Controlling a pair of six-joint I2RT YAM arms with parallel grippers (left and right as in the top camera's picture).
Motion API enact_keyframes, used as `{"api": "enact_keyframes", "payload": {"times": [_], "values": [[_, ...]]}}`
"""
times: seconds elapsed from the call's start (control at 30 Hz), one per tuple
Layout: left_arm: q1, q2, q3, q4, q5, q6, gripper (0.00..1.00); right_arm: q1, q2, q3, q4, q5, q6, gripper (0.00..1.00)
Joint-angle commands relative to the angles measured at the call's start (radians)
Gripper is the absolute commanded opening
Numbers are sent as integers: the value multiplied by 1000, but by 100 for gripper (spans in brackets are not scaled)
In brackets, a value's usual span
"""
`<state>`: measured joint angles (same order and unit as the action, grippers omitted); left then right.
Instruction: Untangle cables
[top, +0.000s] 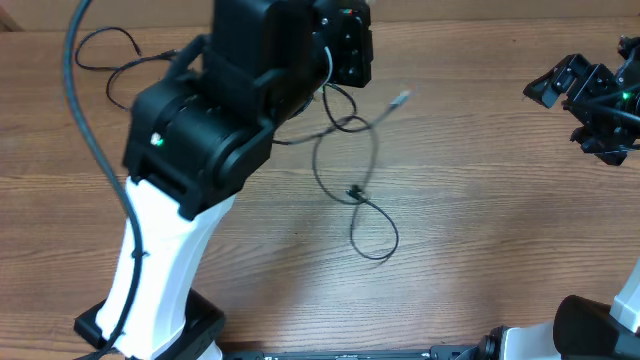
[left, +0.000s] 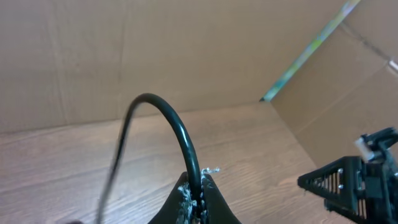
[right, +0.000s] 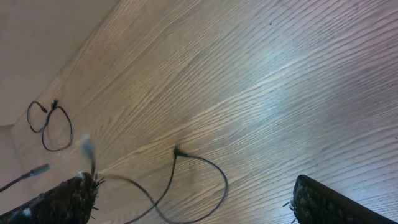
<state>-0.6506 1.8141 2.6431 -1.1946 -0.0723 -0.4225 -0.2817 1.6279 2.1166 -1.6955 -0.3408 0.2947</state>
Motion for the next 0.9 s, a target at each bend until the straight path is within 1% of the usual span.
{"api": "enact_keyframes", "payload": {"times": [0.0, 0.07, 0.17, 0.23, 0.33, 0.4, 0.47, 0.5, 0.53, 0.6, 0.7, 0.77, 0.87], "values": [[-6, -3, 2, 4, 75, 22, 4, -2, -13, 5, 3, -4, 3, 100], [-6, -3, 2, -2, 117, 21, 4, -2, -13, 5, 2, -4, 3, 100], [-6, -3, 2, -26, 138, 14, 4, -2, -13, 5, 4, -5, 5, 100], [-6, -3, 2, -42, 145, 14, 4, -2, -13, 5, 67, -5, 59, 100], [-6, -3, 2, -66, 143, 14, 4, -2, -13, 5, 161, -12, 75, 100], [-4, -3, 2, -68, 143, 14, 4, -2, -13, 5, 178, -77, 79, 100], [-4, -3, 2, -57, 137, -25, 4, -1, -13, 5, 161, -204, 78, 100], [-4, -3, 2, -49, 136, -51, 4, 6, -11, 3, 158, -284, 60, 100], [-4, -3, 2, -35, 136, -84, 4, 23, -10, 3, 151, -355, 7, 100], [-4, -3, 2, -14, 136, -142, 4, 69, -10, 3, 127, -408, -111, 100], [-4, -3, 2, 15, 137, -212, 4, 181, -9, 1, 83, -405, -248, 100], [-4, -3, 2, 20, 137, -232, 4, 256, -8, -5, 87, -364, -282, 100], [-4, -3, 2, 18, 152, -240, 4, 348, -4, -18, 124, -221, -281, 100]]}}
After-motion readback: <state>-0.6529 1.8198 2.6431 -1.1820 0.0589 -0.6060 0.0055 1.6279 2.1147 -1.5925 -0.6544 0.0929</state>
